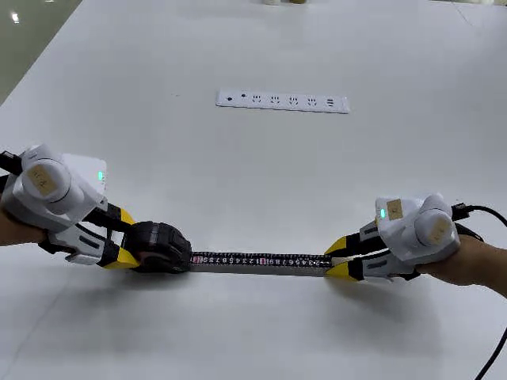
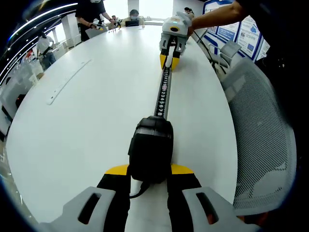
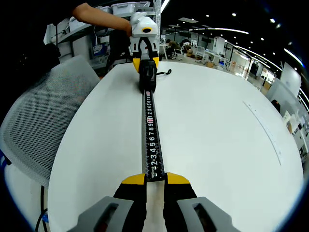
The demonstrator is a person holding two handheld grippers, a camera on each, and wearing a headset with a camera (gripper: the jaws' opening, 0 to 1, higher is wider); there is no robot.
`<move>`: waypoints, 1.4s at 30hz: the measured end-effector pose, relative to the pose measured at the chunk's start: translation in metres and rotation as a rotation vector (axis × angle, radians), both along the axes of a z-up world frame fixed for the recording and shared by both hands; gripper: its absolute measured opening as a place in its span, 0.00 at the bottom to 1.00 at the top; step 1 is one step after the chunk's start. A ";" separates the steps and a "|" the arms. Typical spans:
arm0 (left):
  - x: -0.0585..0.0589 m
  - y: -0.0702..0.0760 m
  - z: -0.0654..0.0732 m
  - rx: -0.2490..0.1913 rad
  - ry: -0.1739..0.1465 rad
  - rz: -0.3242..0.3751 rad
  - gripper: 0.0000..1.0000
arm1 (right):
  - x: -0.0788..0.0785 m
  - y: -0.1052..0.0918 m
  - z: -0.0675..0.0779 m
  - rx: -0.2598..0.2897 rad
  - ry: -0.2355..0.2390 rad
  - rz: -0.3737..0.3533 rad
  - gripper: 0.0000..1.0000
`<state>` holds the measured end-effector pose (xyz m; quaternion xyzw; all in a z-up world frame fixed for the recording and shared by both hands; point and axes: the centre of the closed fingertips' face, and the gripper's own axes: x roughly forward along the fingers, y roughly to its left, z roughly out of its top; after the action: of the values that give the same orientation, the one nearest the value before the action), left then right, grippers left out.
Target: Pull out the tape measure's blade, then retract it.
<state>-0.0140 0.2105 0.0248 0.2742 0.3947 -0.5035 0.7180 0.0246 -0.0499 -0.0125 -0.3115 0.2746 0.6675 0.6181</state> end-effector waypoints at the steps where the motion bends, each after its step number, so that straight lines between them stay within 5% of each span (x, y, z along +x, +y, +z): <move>1: 0.000 0.000 0.000 0.001 0.000 -0.001 0.23 | 0.000 -0.001 0.000 -0.001 0.001 0.000 0.09; 42: 0.001 -0.001 0.001 0.020 -0.007 -0.030 0.25 | -0.002 -0.011 -0.002 -0.082 -0.002 0.031 0.12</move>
<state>-0.0134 0.2095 0.0254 0.2890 0.3932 -0.5092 0.7089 0.0223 -0.0613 -0.0149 -0.3416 0.2961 0.6647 0.5947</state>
